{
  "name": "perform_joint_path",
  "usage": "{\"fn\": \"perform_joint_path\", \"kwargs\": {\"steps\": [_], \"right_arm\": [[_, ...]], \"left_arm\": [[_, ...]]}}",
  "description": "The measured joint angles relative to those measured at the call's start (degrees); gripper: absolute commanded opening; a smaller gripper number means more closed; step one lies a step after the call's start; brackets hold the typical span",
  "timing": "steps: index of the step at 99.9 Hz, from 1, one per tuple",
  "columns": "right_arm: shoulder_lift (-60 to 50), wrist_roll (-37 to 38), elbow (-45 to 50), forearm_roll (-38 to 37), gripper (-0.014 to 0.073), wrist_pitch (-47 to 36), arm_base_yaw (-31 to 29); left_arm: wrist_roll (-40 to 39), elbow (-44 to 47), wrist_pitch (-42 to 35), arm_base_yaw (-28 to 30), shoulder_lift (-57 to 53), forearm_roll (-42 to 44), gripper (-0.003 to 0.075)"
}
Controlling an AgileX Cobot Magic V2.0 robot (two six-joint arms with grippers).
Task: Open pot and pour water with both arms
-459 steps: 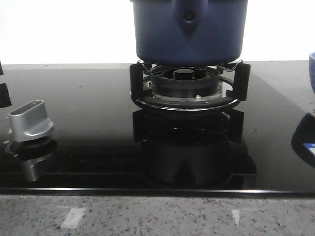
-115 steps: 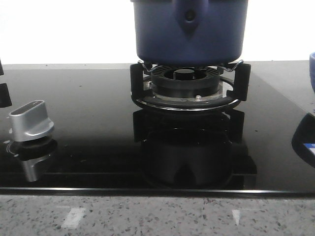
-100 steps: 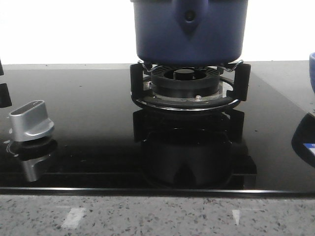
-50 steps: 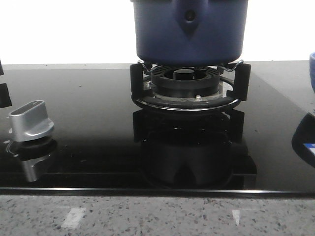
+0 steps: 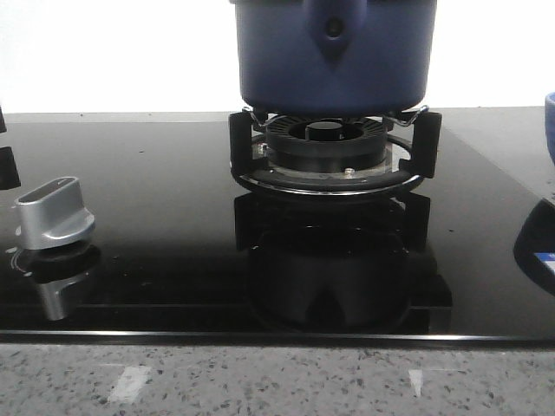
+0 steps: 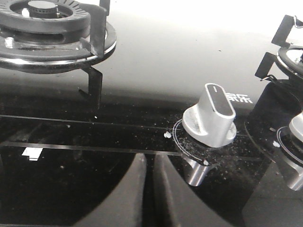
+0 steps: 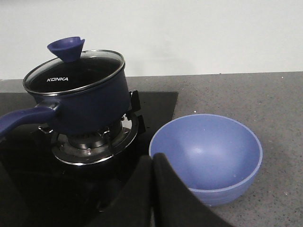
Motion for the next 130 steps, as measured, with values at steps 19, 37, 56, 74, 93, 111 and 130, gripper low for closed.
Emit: {"fn": "perform_joint_path", "kwargs": {"steps": [19, 37, 56, 74, 93, 111, 130], "right_arm": [[0.0, 0.0, 0.0, 0.0, -0.0068, 0.0, 0.0], [0.0, 0.0, 0.0, 0.0, -0.0068, 0.0, 0.0], [-1.2, 0.0, 3.0, 0.0, -0.0068, -0.1, 0.0], [-3.8, 0.0, 7.8, -1.2, -0.0068, -0.2, -0.3], [-6.8, 0.0, 15.7, -3.3, -0.0069, -5.4, -4.9], [-7.7, 0.0, 26.1, -1.9, -0.0069, -17.0, -11.6], [-7.7, 0.0, 35.3, 0.6, -0.0068, -22.8, -17.0]], "left_arm": [[0.0, 0.0, 0.0, 0.0, 0.0, 0.0, -0.002], [0.0, 0.0, 0.0, 0.0, 0.0, 0.0, -0.002], [0.0, 0.0, 0.0, 0.0, 0.0, 0.0, -0.002], [0.0, 0.0, 0.0, 0.0, 0.0, -0.1, -0.002], [0.1, 0.0, 0.0, 0.0, 0.0, -0.2, -0.002], [0.1, 0.0, 0.0, 0.0, 0.0, -0.2, -0.002], [0.1, 0.0, 0.0, 0.0, 0.0, -0.2, -0.002]]}}
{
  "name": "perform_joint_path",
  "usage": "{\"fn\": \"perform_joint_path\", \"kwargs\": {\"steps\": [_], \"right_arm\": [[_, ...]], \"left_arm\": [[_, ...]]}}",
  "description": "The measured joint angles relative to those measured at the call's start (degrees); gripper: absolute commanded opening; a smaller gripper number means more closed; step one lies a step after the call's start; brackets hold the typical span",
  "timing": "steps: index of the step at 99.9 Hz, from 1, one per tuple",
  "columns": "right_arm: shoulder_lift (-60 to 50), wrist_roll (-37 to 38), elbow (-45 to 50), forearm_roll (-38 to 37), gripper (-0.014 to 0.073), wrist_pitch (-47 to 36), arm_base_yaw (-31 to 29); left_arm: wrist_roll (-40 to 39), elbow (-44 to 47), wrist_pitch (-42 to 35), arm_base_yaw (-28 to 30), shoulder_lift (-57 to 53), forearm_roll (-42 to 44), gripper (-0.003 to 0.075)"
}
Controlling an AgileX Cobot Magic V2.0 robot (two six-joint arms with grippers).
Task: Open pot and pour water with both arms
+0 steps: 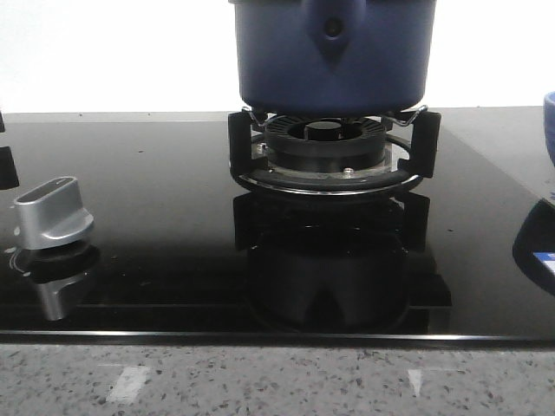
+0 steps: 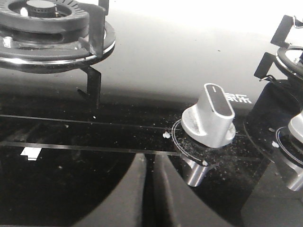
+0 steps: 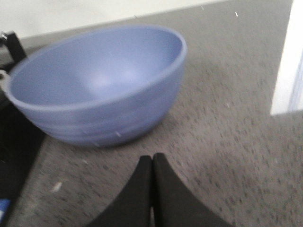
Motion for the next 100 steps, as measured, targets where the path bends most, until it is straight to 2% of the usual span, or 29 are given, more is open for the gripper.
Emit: {"fn": "perform_joint_path", "kwargs": {"steps": [21, 100], "right_arm": [[0.0, 0.0, 4.8, 0.5, -0.0068, -4.4, -0.6], [0.0, 0.0, 4.8, -1.6, -0.0068, -4.4, -0.7]], "left_arm": [[0.0, 0.0, 0.0, 0.0, 0.0, 0.0, -0.002], [0.0, 0.0, 0.0, 0.0, 0.0, -0.1, -0.002]]}}
